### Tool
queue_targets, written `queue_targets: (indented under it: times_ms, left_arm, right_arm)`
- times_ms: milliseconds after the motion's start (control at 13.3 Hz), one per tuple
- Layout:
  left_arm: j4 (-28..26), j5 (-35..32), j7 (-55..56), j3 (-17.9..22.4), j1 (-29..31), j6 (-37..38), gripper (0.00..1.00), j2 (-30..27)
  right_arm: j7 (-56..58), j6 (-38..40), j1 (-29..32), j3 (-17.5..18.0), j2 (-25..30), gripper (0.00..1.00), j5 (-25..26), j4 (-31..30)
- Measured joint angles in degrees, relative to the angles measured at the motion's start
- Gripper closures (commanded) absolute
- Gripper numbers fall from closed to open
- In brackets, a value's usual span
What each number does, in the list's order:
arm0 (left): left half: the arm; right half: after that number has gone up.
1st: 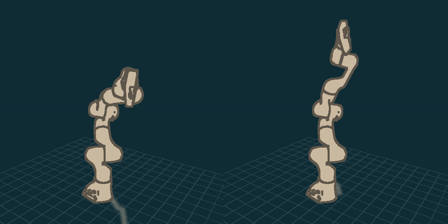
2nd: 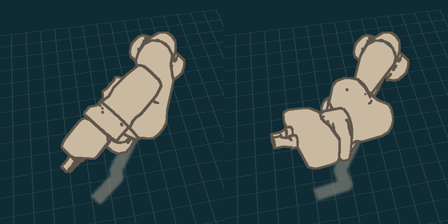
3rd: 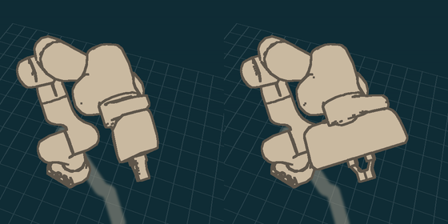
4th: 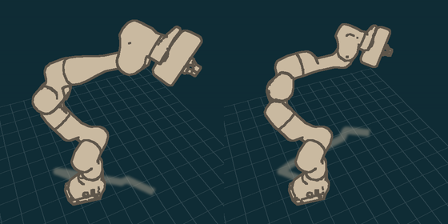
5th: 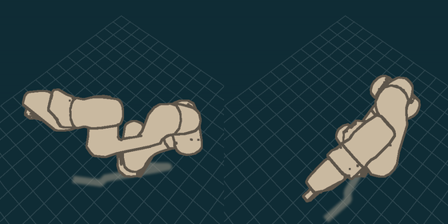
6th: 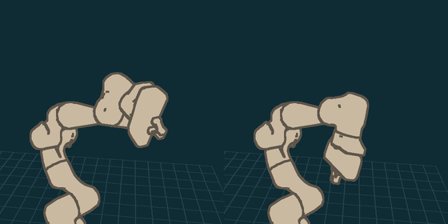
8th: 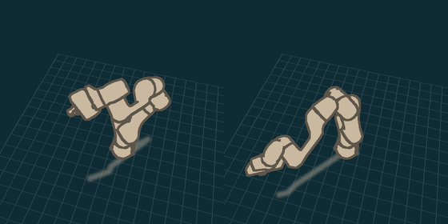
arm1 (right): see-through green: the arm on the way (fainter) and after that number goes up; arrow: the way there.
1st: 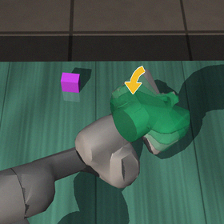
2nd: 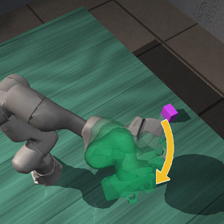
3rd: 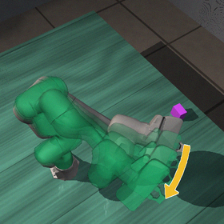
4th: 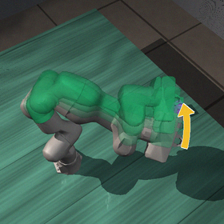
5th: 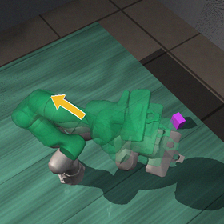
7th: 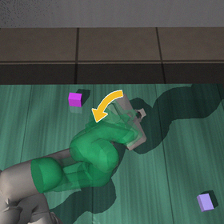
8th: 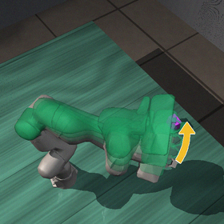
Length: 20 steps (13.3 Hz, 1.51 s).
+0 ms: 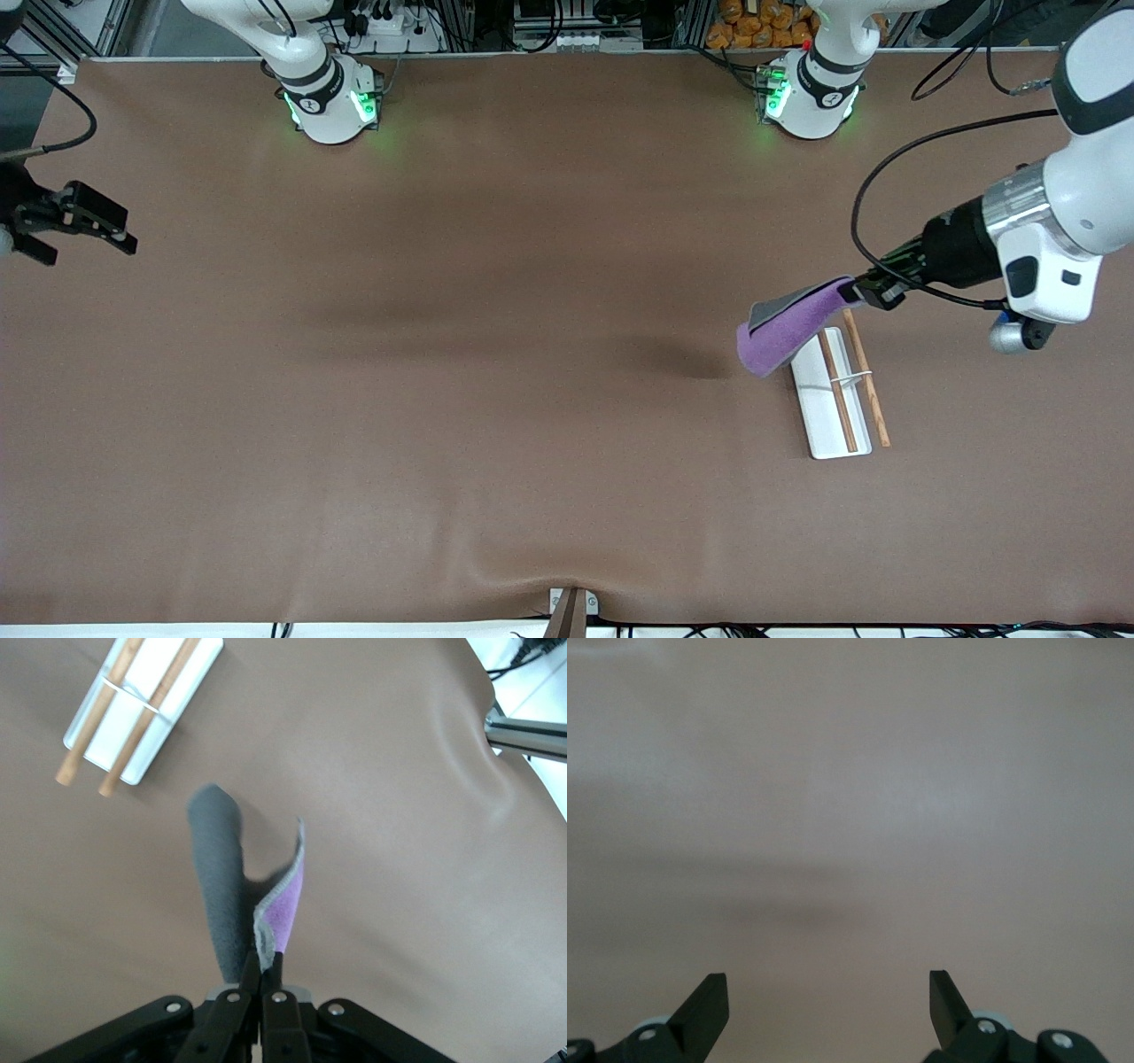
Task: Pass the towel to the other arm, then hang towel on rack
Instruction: 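Drape the towel over the wooden dowels with the left gripper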
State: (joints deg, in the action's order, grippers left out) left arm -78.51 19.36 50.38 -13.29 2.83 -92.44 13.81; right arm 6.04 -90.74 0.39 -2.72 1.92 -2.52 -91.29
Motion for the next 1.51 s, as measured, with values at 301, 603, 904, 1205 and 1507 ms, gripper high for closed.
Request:
queue_targets:
  times_ms: [301,603,904,1205,1507]
  left_arm:
    - [-0.8,0.8,-0.2,0.0,0.6,0.9,1.00,1.9]
    - [-1.0,3.6,-0.2,0.0,0.6,0.7,1.00,6.3]
    - [-1.0,5.9,-0.2,0.0,1.6,0.4,1.00,8.9]
    - [-1.0,6.3,-0.9,0.1,3.6,-0.1,1.00,10.3]
    - [-1.0,6.2,-6.1,0.2,7.3,-0.2,1.00,11.5]
  right_arm:
    - [-6.5,7.1,1.4,-0.2,1.1,0.00,0.1,0.2]
    - [-7.0,8.1,3.3,-0.2,1.2,0.00,0.1,0.9]
    - [-7.0,7.8,3.3,0.1,1.2,0.00,0.1,1.9]
    - [-6.2,5.4,3.3,0.2,1.2,0.00,1.8,2.4]
    - [-6.2,4.6,3.3,0.3,1.2,0.00,1.9,2.5]
